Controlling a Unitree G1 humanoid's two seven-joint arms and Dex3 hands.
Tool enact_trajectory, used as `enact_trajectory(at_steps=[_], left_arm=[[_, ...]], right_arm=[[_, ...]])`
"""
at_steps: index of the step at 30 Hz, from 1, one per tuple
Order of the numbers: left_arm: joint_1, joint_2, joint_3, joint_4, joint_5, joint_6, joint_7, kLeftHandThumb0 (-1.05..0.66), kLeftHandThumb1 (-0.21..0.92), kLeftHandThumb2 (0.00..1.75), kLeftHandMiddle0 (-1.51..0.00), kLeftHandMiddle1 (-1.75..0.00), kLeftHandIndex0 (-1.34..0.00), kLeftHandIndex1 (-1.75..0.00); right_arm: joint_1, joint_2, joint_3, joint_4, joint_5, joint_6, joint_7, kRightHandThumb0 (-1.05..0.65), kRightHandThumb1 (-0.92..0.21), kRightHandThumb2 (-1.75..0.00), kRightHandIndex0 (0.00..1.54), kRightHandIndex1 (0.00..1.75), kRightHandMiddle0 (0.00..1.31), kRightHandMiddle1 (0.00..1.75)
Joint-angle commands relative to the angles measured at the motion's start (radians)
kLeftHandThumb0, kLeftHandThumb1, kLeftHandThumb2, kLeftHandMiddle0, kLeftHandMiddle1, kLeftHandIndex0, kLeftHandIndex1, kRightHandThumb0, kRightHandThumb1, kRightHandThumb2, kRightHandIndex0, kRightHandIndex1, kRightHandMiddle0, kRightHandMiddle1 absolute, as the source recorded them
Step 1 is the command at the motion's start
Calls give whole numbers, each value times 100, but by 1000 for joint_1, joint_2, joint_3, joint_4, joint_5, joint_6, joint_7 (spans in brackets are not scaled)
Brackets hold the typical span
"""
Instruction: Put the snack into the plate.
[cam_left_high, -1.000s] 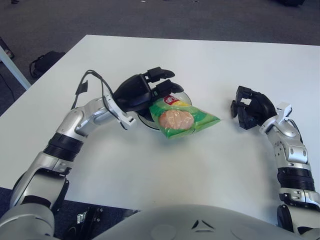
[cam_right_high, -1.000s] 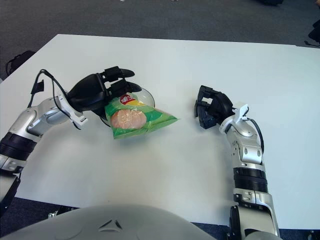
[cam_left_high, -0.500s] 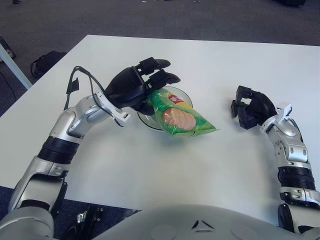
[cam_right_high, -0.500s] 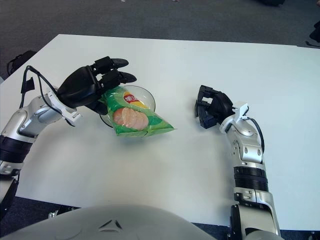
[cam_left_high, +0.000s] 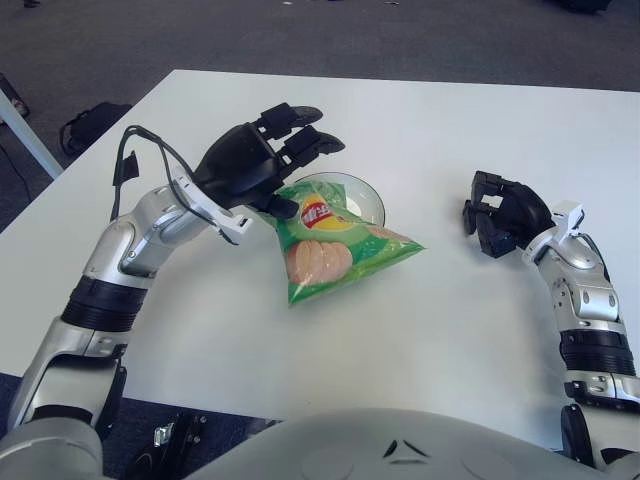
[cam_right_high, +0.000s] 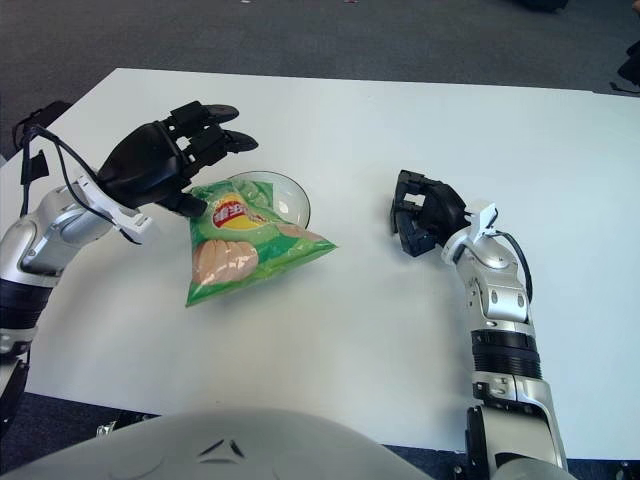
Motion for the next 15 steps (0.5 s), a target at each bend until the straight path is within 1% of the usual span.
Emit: enact_trajectory(at_steps=[1,5,10,15], left_arm=[[-14,14,-7,20,35,16,-2,-60,92,124,-16,-35,0,-91],[-10,8,-8,28,71,42,8,-59,92,123,-16,-34,0,-89],[-10,3,-13,40,88,49,24,-58,92,122,-18,-34,0,-90],[-9,-1,-18,49,85,53,31,-57,92,120,-24,-37,0,-102]], right_arm=[[12,-10,10,22,-17,17,8,-1,7,-175,87,172,72,175],[14,-13,9,23,-18,20,13,-1,7,-175,87,172,72,175],[16,-14,8,21,-18,23,16,-1,7,-175,87,172,72,175],[19,-14,8,17,-20,25,15,-1,7,-175,87,172,72,175]])
